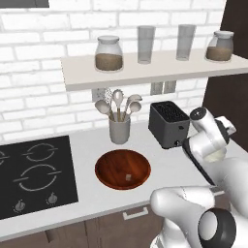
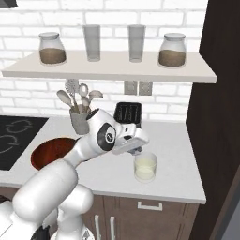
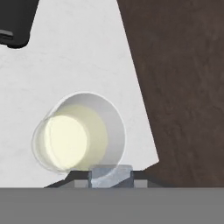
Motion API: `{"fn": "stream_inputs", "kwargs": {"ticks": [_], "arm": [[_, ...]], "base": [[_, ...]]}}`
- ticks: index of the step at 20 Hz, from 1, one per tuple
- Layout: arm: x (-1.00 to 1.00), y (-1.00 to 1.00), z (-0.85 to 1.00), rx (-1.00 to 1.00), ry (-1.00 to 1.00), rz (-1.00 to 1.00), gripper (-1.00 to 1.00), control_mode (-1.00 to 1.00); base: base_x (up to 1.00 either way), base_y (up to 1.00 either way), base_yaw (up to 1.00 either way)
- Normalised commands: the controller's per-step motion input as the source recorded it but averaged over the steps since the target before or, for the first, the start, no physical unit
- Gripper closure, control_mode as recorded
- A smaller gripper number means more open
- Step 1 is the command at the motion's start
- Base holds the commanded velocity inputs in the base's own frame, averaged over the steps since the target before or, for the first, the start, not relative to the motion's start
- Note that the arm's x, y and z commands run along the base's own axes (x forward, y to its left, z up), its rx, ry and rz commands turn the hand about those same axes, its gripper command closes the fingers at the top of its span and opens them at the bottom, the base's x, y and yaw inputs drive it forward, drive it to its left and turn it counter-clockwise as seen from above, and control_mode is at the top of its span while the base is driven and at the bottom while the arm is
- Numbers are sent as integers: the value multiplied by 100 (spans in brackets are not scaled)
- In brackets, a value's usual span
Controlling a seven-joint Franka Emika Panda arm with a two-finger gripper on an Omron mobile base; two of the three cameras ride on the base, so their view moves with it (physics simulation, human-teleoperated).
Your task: Grab a lemon wedge from the fridge and one ice cube from the ice bowl, and put them in the glass of lemonade.
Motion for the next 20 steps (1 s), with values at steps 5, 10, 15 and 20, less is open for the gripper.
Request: {"fn": "stream_inputs", "kwargs": {"ticks": [5,10,15,20], "arm": [[54,-31,-30,0,10,0,100,-100],[31,-38,-39,0,4,0,100,-100],[28,0,-43,0,0,0,100,-100],[5,-1,-23,0,0,0,100,-100]], "base": [[0,0,0],[0,0,0],[0,0,0],[0,0,0]]}}
